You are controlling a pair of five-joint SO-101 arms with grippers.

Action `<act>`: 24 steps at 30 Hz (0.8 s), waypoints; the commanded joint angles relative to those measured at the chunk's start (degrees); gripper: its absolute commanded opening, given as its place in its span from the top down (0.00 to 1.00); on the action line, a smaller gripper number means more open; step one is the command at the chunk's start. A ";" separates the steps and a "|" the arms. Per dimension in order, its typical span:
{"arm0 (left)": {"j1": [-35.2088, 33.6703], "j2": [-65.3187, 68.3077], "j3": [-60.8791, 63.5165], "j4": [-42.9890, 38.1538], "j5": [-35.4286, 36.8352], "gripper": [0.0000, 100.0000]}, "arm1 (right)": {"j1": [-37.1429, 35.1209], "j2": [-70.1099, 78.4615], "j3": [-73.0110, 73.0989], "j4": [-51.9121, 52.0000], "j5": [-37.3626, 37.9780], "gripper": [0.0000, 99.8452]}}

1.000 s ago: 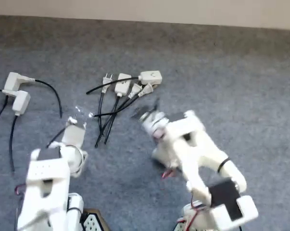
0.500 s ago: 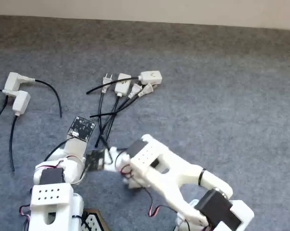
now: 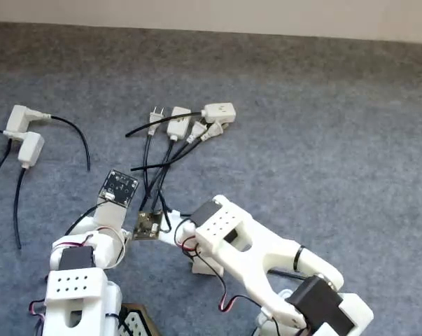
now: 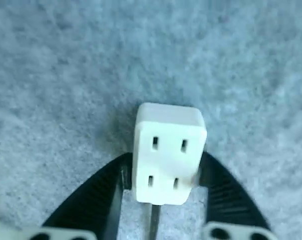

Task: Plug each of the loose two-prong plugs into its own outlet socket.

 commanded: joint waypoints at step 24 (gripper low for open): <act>5.32 15.25 -46.11 20.66 0.53 0.73 | 36.09 -40.13 4.00 12.62 -16.00 0.61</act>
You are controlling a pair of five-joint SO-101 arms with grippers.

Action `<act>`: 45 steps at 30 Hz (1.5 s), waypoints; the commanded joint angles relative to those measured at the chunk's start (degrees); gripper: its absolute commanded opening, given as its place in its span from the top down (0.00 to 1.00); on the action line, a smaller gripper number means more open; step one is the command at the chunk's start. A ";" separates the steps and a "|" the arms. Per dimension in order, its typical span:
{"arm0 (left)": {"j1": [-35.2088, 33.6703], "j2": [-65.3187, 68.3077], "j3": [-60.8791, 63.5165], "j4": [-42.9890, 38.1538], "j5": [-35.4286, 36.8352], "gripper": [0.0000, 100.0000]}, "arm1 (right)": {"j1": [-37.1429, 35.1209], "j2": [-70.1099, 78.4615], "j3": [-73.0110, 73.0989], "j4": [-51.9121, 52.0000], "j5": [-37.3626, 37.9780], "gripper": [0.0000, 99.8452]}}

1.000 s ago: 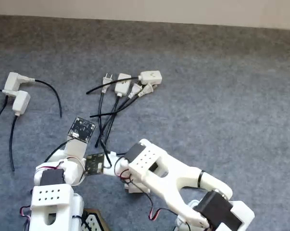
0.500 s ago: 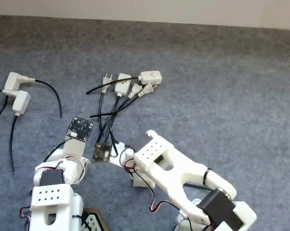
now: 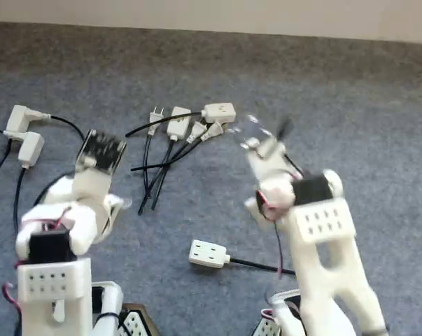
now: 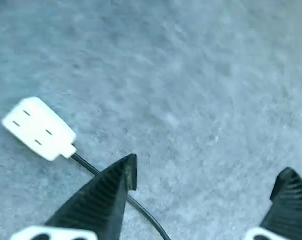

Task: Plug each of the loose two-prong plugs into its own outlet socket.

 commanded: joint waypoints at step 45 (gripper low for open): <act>8.22 114.24 -88.57 -0.26 2.64 0.79 | 12.97 -17.80 38.99 -25.63 -10.29 0.61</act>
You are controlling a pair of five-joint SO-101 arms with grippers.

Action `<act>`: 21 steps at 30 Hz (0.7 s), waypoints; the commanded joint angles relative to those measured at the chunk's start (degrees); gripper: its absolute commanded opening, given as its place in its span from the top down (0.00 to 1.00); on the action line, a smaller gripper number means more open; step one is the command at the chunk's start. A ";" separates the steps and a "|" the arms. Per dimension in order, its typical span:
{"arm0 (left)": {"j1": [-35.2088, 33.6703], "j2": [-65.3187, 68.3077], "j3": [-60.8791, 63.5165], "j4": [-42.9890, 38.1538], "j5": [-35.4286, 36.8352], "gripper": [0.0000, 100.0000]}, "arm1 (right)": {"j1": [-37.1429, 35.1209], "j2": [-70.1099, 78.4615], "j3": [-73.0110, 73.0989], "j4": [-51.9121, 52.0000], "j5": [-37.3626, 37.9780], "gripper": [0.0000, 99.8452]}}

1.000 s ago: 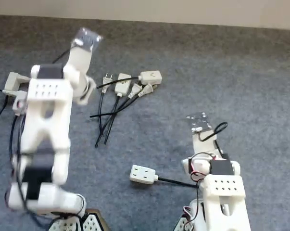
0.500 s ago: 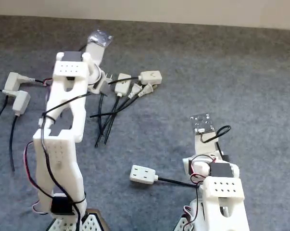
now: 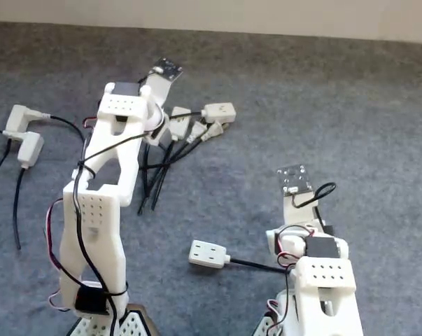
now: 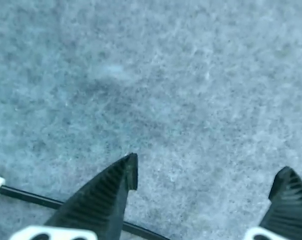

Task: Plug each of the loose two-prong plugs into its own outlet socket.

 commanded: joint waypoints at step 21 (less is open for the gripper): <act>-4.97 -5.05 -28.70 30.77 -6.86 1.00 | 0.48 -0.57 1.19 -0.92 -0.35 0.61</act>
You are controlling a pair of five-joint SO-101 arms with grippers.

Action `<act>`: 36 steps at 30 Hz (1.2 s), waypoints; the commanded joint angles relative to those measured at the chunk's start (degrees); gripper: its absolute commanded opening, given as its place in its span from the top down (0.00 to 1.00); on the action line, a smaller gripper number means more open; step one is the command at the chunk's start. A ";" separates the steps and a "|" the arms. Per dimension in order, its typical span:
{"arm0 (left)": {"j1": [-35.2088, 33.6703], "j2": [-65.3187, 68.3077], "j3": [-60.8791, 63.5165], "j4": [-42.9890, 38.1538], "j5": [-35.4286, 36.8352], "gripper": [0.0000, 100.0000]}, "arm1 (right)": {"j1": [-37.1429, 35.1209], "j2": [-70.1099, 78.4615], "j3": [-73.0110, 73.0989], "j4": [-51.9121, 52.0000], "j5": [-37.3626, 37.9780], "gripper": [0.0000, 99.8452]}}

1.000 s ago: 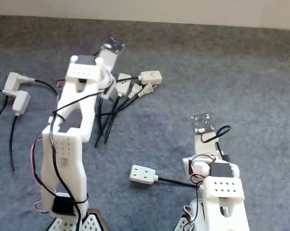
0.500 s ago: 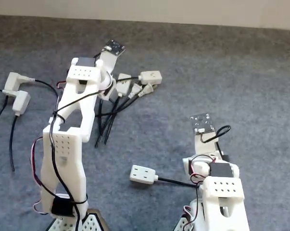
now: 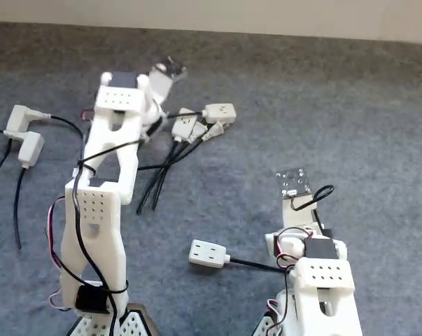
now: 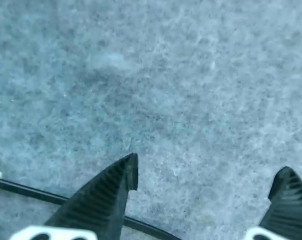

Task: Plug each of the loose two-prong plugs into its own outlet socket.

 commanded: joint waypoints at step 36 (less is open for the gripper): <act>48.66 -22.81 39.52 -9.67 -1.67 0.89 | 36.18 -18.07 -3.82 0.31 -0.26 0.61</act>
